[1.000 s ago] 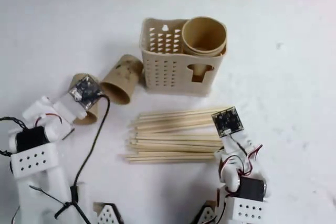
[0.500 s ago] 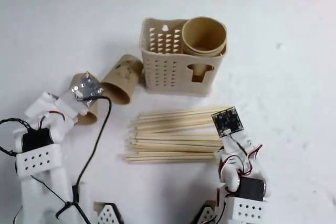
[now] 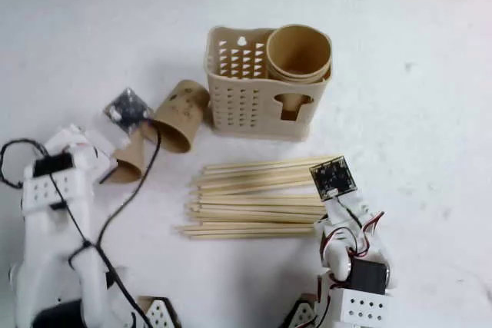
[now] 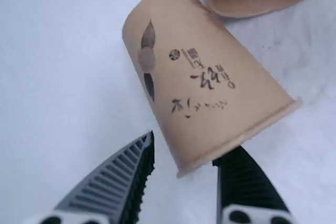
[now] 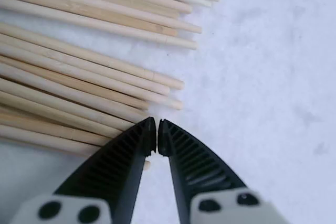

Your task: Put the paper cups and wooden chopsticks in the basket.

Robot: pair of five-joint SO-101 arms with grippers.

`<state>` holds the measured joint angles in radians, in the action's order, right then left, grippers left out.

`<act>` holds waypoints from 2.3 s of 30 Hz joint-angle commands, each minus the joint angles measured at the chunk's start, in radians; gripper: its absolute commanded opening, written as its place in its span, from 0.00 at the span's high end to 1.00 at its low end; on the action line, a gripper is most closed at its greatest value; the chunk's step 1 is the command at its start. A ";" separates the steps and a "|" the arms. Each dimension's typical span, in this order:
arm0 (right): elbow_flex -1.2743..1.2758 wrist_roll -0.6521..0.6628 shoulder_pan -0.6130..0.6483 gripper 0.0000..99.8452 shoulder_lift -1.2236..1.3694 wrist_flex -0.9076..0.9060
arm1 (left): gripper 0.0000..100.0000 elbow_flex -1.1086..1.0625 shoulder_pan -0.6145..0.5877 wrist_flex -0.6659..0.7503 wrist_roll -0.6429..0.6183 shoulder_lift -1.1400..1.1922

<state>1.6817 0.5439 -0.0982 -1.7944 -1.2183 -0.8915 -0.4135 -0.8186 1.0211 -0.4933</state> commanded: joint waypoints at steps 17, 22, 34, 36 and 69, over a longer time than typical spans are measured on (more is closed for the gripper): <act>0.008 0.011 0.001 0.98 -0.007 0.016 | 0.80 0.577 0.071 0.006 -0.281 0.433; 0.008 0.011 0.001 0.98 -0.007 0.016 | 0.80 0.769 0.105 -0.094 -0.405 0.587; 0.008 0.011 0.001 0.98 -0.007 0.018 | 0.81 1.353 0.137 -0.404 -0.689 1.010; 0.008 0.011 0.001 0.98 -0.007 0.018 | 0.81 1.462 0.137 -0.460 -0.727 1.079; 0.008 0.011 0.002 0.98 -0.007 0.019 | 0.98 2.302 0.133 -0.971 -0.864 1.342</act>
<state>1.6817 0.5439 -0.0982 -1.7944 -1.2152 1.3748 -0.2677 -1.7852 0.1634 0.9613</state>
